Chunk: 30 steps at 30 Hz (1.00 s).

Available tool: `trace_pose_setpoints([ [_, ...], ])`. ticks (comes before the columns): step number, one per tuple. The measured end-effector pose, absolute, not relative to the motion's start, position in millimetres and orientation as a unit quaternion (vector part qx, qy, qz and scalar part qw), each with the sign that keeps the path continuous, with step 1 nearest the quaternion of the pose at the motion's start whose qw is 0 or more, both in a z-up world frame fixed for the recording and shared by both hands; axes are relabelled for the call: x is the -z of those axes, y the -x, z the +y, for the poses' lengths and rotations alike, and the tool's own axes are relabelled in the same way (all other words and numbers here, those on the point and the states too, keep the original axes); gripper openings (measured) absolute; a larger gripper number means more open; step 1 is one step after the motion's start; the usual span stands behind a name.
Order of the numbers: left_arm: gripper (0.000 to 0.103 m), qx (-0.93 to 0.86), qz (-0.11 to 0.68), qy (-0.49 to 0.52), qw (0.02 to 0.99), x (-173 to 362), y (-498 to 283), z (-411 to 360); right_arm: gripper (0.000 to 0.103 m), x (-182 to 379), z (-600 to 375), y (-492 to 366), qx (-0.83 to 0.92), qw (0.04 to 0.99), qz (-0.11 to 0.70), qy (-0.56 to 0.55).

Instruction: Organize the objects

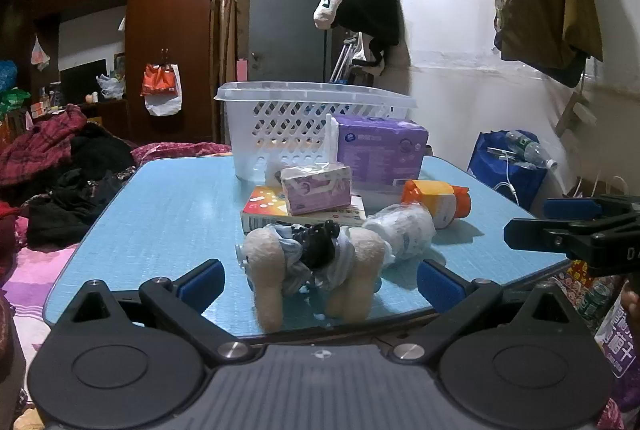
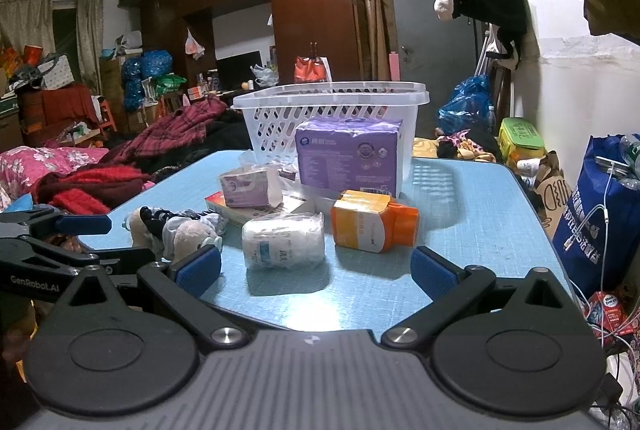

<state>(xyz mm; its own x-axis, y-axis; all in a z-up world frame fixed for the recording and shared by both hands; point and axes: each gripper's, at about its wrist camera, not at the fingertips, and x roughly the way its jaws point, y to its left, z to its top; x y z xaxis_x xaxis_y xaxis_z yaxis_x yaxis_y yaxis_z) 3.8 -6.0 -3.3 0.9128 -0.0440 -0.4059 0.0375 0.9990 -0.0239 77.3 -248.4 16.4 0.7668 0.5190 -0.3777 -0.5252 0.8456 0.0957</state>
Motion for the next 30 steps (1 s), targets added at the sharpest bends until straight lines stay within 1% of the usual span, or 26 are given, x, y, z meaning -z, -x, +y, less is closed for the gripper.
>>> trace_pose_setpoints([
  [30, 0.103, 0.03, 0.211, 0.017, 0.977, 4.5, -10.9, -2.3, 0.103, -15.2, -248.2, -78.3, -0.276, 0.94, 0.2, 0.009],
])
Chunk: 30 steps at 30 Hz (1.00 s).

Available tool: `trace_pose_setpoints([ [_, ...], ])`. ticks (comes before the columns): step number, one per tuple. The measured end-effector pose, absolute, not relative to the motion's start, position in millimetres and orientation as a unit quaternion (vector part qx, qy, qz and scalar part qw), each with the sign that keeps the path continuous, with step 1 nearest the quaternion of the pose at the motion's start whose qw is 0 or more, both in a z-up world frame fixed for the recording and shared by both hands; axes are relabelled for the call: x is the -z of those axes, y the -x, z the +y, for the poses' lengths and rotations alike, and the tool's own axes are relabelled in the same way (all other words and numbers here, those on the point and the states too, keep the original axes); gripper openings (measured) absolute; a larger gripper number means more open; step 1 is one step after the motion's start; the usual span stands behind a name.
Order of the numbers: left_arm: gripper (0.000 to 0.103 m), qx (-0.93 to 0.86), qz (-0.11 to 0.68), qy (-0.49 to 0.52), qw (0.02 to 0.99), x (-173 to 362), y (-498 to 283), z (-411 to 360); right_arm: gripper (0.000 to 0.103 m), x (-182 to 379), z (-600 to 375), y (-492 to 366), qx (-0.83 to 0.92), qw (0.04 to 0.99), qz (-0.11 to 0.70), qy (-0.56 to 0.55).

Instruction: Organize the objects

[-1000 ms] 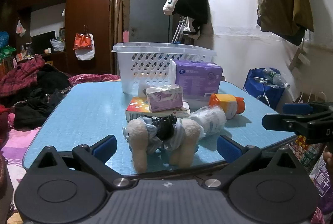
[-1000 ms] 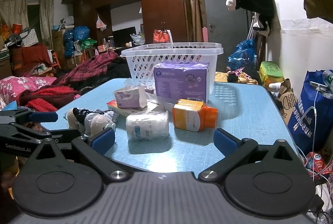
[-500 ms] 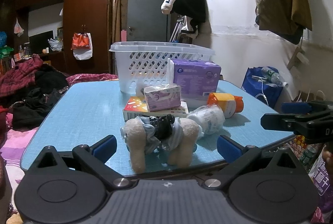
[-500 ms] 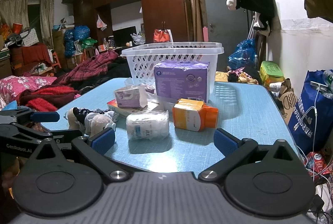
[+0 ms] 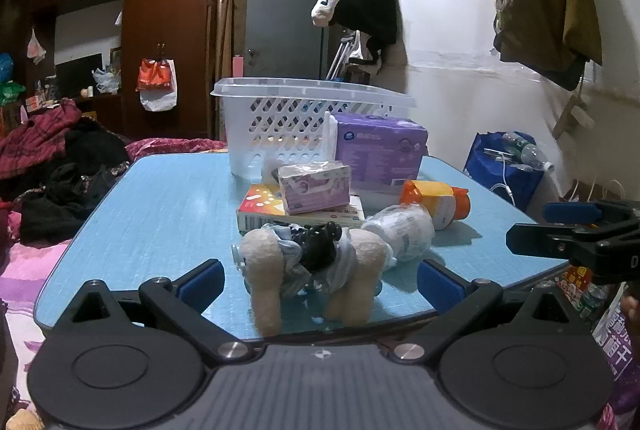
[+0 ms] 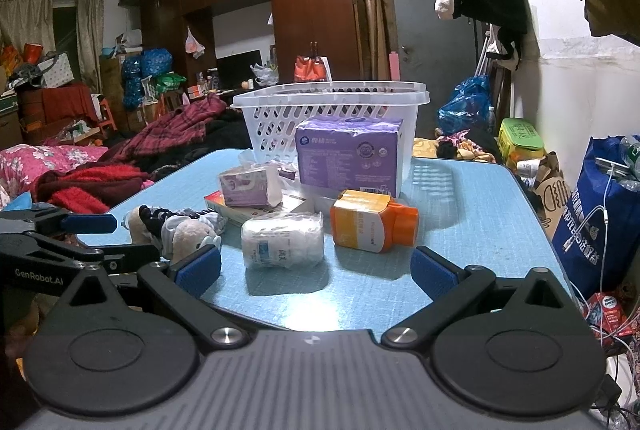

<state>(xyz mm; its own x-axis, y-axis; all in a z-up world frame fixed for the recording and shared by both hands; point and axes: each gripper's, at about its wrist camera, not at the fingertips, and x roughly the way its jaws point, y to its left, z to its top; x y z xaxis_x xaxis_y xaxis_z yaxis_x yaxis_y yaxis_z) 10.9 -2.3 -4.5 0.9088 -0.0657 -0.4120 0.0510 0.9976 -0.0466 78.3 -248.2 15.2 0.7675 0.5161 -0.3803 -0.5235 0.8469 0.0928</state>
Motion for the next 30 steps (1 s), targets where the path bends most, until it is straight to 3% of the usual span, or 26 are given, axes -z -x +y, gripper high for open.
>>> trace_pose_setpoints([
  [23, 0.103, 0.05, 0.204, 0.032, 0.977, 4.4, -10.2, 0.5, 0.103, -14.5, -248.6, -79.2, -0.274, 0.941, 0.2, 0.008],
  [30, 0.103, 0.053, 0.163, 0.038, 0.984, -2.0, -11.8, 6.7, 0.103, -14.3, -253.2, -86.9, -0.268, 0.944, 0.191, -0.007],
])
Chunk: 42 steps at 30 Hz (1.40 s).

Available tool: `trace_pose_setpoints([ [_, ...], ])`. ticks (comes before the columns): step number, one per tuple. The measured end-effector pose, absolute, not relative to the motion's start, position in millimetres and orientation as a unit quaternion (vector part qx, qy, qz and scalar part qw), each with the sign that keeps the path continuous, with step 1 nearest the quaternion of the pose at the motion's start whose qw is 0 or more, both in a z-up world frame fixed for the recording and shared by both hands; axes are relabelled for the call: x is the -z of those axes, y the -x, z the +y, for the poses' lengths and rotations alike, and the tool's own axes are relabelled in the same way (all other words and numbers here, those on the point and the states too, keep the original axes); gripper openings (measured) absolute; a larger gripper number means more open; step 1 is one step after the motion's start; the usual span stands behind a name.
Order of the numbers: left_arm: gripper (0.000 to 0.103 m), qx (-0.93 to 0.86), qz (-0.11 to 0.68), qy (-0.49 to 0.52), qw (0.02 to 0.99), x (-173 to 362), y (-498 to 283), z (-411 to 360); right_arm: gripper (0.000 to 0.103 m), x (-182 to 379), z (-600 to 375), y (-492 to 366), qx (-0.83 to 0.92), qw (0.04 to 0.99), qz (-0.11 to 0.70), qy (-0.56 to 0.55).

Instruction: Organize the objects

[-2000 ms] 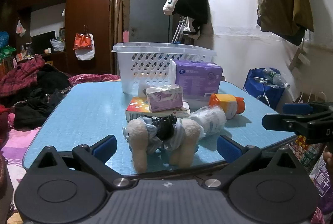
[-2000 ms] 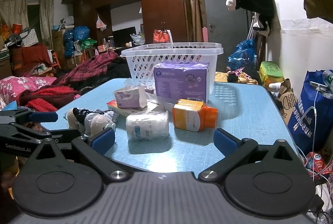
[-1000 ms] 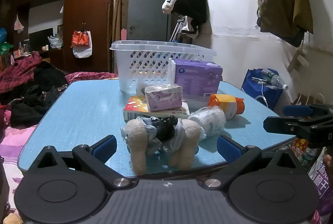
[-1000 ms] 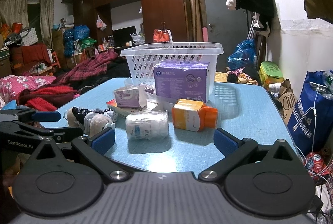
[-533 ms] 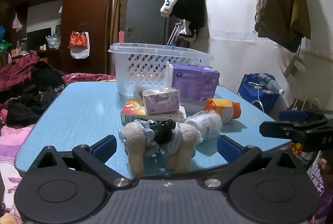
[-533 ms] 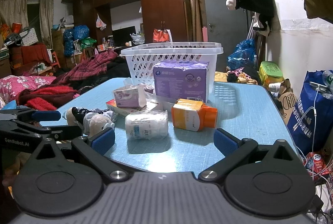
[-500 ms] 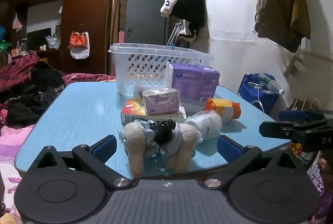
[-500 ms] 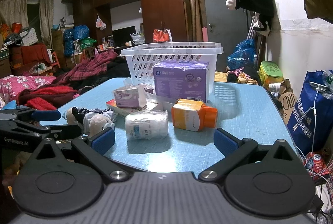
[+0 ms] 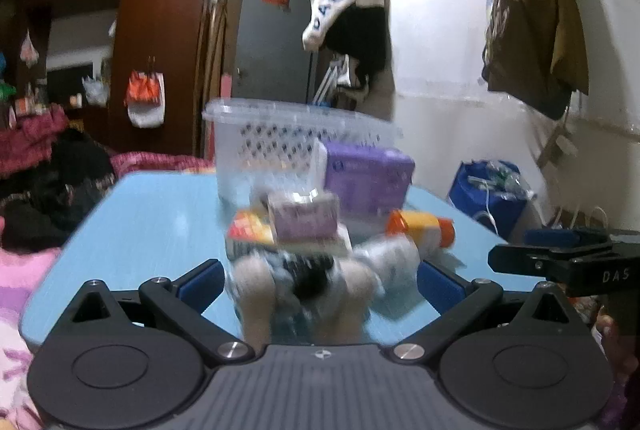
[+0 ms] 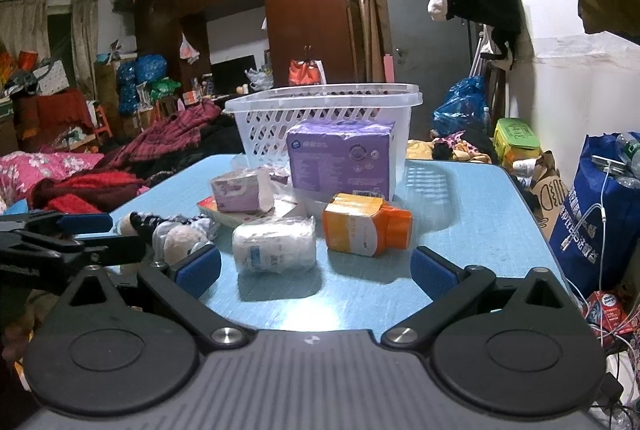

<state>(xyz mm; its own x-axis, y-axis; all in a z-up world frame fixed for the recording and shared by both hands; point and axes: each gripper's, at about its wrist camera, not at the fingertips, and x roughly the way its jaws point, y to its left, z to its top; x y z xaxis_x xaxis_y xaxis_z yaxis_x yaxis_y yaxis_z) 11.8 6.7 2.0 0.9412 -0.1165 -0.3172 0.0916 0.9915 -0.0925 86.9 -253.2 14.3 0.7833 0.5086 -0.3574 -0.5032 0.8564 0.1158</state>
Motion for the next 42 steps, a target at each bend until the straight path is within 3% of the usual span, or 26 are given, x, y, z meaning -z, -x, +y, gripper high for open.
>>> trace_pose_setpoints([
  [5, 0.103, 0.0, 0.143, 0.023, 0.989, -17.7, -52.8, 17.5, 0.103, -16.4, -262.0, -121.7, -0.241, 0.952, 0.18, -0.057],
  [10, 0.103, -0.009, 0.202, 0.024, 0.979, -23.0, -108.6, 32.2, 0.103, -9.3, -257.4, -162.1, -0.232, 0.944, 0.218, -0.082],
  [39, 0.099, 0.038, 0.288, -0.007, 0.957, -16.2, -163.2, -10.3, 0.103, 8.5, -241.8, -190.2, -0.231, 0.94, 0.244, -0.061],
  [42, 0.096, 0.035, 0.294, -0.021, 0.955, -15.2, -165.2, -15.8, 0.096, 8.3, -240.6, -192.3, -0.232, 0.938, 0.251, -0.062],
])
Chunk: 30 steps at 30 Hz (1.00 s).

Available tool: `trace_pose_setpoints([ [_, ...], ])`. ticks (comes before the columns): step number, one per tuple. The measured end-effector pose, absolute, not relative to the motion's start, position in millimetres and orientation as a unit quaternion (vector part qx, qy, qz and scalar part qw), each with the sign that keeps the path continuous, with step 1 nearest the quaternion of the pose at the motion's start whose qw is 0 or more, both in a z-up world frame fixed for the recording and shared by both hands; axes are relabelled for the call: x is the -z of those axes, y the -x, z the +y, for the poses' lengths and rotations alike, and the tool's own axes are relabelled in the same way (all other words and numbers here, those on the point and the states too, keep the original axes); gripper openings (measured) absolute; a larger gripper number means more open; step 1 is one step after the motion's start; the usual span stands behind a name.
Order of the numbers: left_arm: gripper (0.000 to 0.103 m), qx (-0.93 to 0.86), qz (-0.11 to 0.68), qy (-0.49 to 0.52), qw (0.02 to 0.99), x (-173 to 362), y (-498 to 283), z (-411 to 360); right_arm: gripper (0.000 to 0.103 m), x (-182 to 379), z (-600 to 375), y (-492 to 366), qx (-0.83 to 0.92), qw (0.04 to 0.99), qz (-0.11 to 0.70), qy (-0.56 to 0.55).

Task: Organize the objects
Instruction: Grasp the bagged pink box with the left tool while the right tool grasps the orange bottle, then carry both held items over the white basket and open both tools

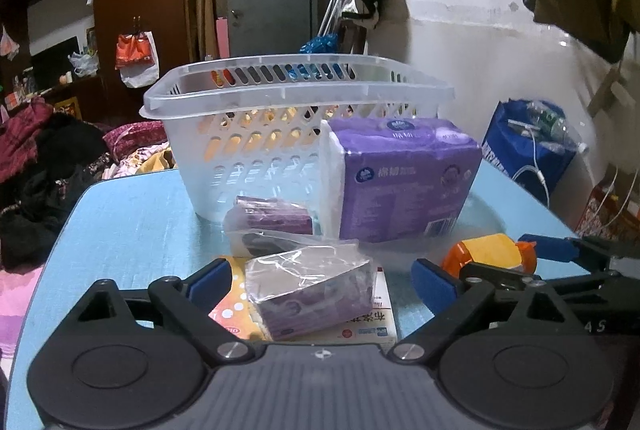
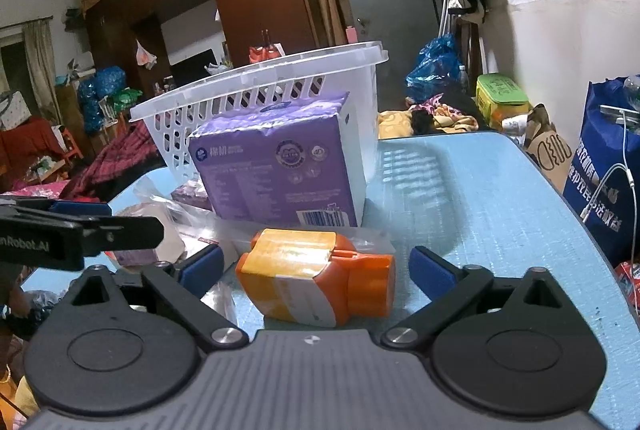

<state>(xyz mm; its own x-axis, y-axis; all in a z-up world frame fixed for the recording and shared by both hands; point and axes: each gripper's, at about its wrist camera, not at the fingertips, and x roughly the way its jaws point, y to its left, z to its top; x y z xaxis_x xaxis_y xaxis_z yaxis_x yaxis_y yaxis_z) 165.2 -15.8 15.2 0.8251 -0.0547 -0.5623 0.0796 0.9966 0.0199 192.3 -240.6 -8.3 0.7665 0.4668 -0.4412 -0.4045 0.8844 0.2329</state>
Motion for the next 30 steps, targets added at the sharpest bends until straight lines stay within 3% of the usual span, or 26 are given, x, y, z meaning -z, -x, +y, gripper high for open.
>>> trace_pose_setpoints([
  [2, 0.094, 0.032, 0.298, -0.025, 0.954, -14.1, -167.4, -17.6, 0.094, 8.5, -239.7, -194.2, -0.231, 0.937, 0.256, -0.062],
  [9, 0.071, 0.028, 0.313, -0.025, 0.949, -9.4, -173.8, -17.1, 0.09, 10.9, -240.2, -198.9, -0.234, 0.933, 0.267, -0.057],
  [19, 0.07, 0.04, 0.273, 0.012, 0.961, -17.2, -160.4, 0.7, 0.09, 2.2, -259.2, -194.7, -0.222, 0.94, 0.248, -0.069],
  [30, 0.069, 0.057, 0.213, 0.041, 0.975, -63.8, -155.6, 24.5, 0.09, -57.6, -271.1, -204.2, -0.233, 0.949, 0.204, -0.065],
])
